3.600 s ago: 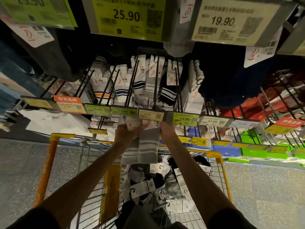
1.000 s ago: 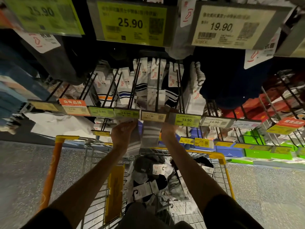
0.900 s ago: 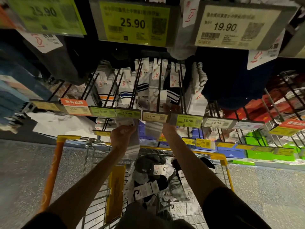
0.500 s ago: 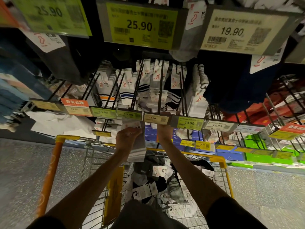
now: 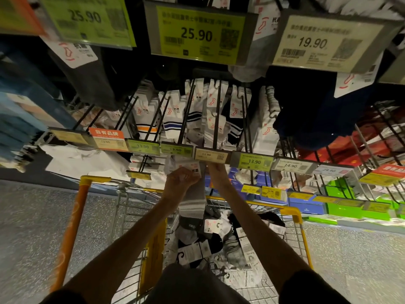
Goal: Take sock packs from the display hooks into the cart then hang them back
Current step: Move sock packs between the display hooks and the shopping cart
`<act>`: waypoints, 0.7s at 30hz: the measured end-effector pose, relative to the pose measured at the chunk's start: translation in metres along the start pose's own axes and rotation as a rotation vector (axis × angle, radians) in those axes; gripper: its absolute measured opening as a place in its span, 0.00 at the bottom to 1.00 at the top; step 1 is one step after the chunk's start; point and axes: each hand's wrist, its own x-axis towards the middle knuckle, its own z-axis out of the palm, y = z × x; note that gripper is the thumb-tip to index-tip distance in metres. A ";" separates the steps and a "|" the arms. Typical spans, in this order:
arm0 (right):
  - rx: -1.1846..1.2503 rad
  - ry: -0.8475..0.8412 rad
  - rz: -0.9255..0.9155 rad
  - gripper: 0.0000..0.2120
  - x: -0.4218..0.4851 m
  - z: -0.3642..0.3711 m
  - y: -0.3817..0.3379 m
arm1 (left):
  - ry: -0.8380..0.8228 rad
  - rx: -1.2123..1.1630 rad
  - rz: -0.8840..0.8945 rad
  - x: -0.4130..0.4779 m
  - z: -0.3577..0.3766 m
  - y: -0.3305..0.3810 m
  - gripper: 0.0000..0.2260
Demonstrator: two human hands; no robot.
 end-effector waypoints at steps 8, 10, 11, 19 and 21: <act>0.511 -0.128 0.104 0.06 -0.061 -0.026 0.002 | -0.340 0.061 0.109 -0.026 0.007 -0.010 0.21; 0.544 -0.150 0.106 0.07 -0.065 -0.030 -0.002 | -0.408 0.068 0.119 -0.033 0.010 -0.009 0.28; 0.564 -0.153 0.089 0.07 -0.067 -0.032 -0.002 | -0.423 0.078 0.126 -0.037 0.012 -0.007 0.31; 0.641 -0.089 0.016 0.06 -0.076 -0.040 -0.020 | -0.398 0.122 0.107 -0.041 0.016 0.012 0.36; 0.619 -0.056 0.013 0.04 -0.072 -0.041 -0.024 | -0.377 0.063 0.078 -0.039 0.021 0.017 0.33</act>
